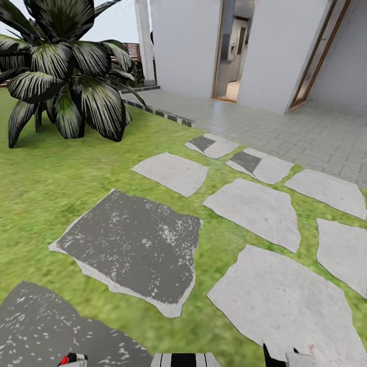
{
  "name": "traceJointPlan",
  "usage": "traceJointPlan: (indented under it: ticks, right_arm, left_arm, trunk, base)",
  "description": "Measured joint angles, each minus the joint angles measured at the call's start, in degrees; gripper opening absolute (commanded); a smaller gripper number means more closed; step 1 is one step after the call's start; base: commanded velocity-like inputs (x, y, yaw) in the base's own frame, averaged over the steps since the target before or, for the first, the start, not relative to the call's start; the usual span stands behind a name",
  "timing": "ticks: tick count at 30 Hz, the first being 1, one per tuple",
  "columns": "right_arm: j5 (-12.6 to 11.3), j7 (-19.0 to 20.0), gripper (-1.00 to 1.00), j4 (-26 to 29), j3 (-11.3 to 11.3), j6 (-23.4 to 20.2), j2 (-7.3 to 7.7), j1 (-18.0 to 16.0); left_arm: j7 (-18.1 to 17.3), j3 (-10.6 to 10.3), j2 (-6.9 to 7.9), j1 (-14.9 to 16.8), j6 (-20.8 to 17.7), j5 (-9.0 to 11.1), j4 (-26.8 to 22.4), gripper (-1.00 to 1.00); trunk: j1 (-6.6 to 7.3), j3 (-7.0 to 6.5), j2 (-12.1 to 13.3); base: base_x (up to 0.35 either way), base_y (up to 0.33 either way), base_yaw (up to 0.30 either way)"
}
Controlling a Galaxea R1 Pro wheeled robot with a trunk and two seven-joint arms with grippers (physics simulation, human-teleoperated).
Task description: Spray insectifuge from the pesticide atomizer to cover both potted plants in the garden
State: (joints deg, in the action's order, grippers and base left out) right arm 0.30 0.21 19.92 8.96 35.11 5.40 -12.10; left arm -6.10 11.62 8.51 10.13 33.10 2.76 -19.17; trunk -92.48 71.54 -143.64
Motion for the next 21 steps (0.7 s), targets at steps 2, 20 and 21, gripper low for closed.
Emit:
traceJointPlan:
  ticks: [2, 20, 21]
  right_arm:
    - [0.0, 0.1, 1.0, -0.7, 0.0, 0.1, -0.02, 0.0]
    - [-0.1, 0.2, 1.0, -2.8, -0.1, 0.2, -0.44, 0.0]
    - [-0.1, 0.1, 1.0, -2.8, -0.1, 0.2, -0.46, 0.0]
  left_arm:
    - [0.2, 0.0, -0.11, 0.0, 0.1, 0.0, 0.1, -1.0]
    - [0.9, 0.1, -0.23, -0.1, 0.2, 0.0, 0.1, -1.0]
    - [1.0, 0.1, -0.22, -0.1, 0.2, 0.0, 0.1, -1.0]
  trunk:
    - [0.05, -0.62, 0.0]
    - [0.51, -5.47, 0.3]
    - [0.54, -5.71, 0.3]
  base:
    - [0.0, 0.0, -0.108]
    - [0.0, 0.0, -0.076]
    - [0.0, 0.0, 0.174]
